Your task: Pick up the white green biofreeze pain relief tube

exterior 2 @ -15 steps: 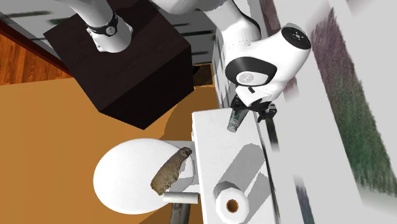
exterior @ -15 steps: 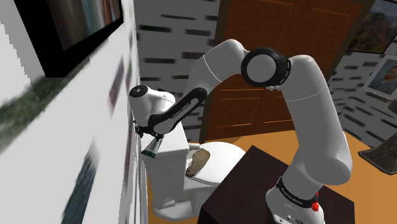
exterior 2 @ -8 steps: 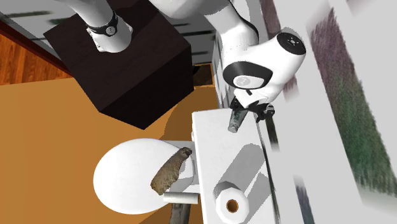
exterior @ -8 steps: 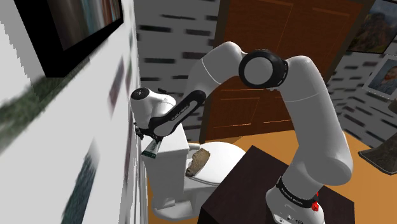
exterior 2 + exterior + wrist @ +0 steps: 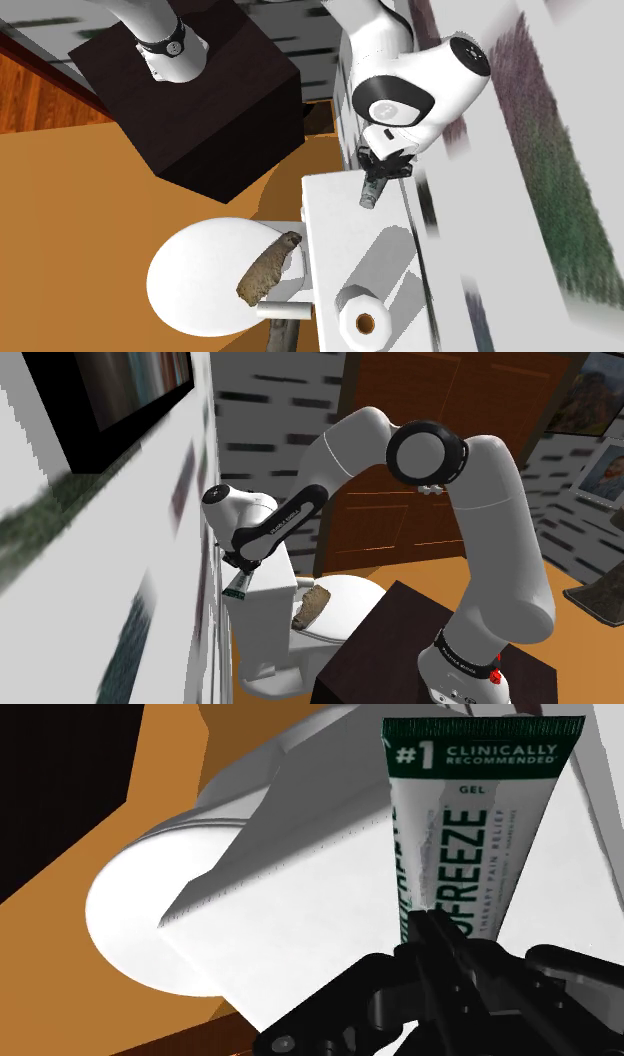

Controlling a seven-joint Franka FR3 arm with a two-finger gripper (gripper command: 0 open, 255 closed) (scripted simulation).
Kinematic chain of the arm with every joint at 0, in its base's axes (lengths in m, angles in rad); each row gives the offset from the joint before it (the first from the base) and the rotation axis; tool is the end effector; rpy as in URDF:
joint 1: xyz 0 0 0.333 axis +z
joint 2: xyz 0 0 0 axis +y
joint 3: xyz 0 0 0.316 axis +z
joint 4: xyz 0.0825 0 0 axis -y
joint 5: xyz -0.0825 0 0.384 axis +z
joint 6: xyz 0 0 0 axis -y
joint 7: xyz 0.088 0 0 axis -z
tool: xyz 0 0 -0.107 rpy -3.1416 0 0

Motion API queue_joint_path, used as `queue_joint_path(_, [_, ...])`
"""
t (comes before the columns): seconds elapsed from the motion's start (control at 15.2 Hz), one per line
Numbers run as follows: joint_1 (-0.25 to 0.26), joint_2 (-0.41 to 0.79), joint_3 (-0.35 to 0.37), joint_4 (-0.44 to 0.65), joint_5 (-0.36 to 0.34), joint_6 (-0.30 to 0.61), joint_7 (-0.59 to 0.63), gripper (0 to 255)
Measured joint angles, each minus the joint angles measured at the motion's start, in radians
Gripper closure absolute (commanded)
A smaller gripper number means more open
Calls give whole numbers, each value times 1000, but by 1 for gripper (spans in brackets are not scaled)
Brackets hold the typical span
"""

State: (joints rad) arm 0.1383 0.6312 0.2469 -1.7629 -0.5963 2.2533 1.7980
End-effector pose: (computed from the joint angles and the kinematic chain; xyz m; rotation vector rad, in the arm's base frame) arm 0.6141 0.2194 0.2074 2.5161 -1.4488 0.3120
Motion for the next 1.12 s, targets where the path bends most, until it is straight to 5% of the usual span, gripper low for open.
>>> queue_joint_path(0.07, [0,0,0,-1,0,0,0,0])
queue_joint_path(0.13, [0,-1,0,-1,0,1,0,0])
queue_joint_path(0.26, [-115,-28,53,-68,85,142,-71,0])
queue_joint_path(0.4, [-175,-20,77,-88,129,240,-109,0])
queue_joint_path(0.86, [-178,36,61,-90,115,321,-100,0])
queue_joint_path(0.92, [-178,39,60,-89,114,323,-99,255])
queue_joint_path(1.12, [-177,41,59,-88,113,324,-98,255])
